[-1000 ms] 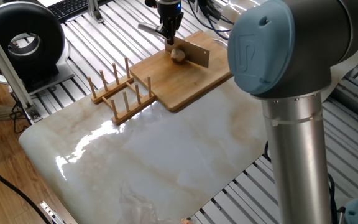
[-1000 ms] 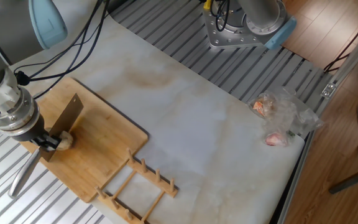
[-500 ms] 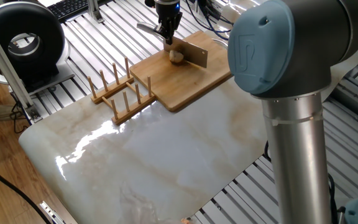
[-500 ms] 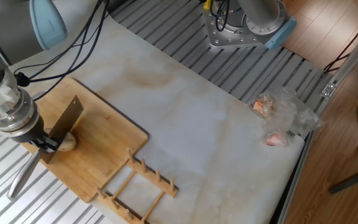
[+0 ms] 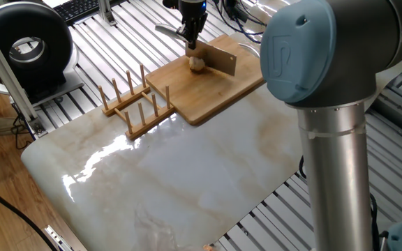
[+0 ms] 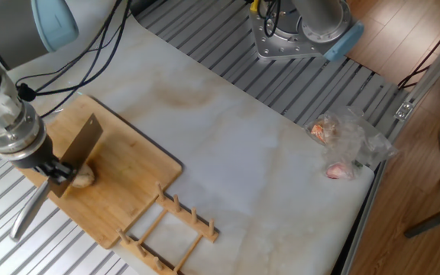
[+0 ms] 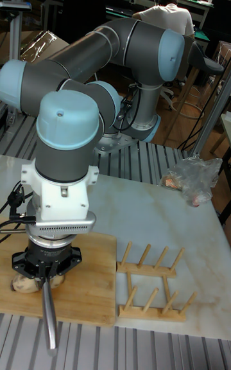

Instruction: Slice the lotus root

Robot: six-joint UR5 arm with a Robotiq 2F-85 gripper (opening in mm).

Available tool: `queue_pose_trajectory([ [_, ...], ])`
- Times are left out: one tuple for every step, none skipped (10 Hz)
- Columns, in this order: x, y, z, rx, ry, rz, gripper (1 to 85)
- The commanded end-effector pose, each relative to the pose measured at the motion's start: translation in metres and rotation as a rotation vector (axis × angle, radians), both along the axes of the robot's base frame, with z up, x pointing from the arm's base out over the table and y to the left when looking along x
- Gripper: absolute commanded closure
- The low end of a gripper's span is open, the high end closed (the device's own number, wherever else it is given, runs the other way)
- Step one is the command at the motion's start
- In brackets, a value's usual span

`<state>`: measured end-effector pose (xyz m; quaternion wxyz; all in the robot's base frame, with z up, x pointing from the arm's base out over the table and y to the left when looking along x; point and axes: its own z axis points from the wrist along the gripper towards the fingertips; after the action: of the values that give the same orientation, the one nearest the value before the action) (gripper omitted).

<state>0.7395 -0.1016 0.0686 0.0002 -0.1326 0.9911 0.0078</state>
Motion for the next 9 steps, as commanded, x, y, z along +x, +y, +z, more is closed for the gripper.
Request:
queue_pose_trajectory([
  [-0.010,0.001,0.013,0.023,0.018,-0.001,84.3],
  [-0.015,0.003,0.018,0.029,0.029,-0.004,84.3],
  [-0.019,0.001,0.024,0.025,0.036,-0.007,84.3],
  [-0.021,-0.001,0.031,0.017,0.035,-0.012,84.3],
  [-0.024,0.000,0.039,0.020,0.034,-0.018,84.3],
  [-0.028,0.000,0.047,0.018,0.035,-0.024,84.3],
  [-0.032,0.001,0.057,0.015,0.037,-0.033,84.3],
  [-0.036,0.001,0.064,0.012,0.038,-0.039,84.3],
  [-0.039,0.002,0.069,0.013,0.037,-0.045,84.3],
])
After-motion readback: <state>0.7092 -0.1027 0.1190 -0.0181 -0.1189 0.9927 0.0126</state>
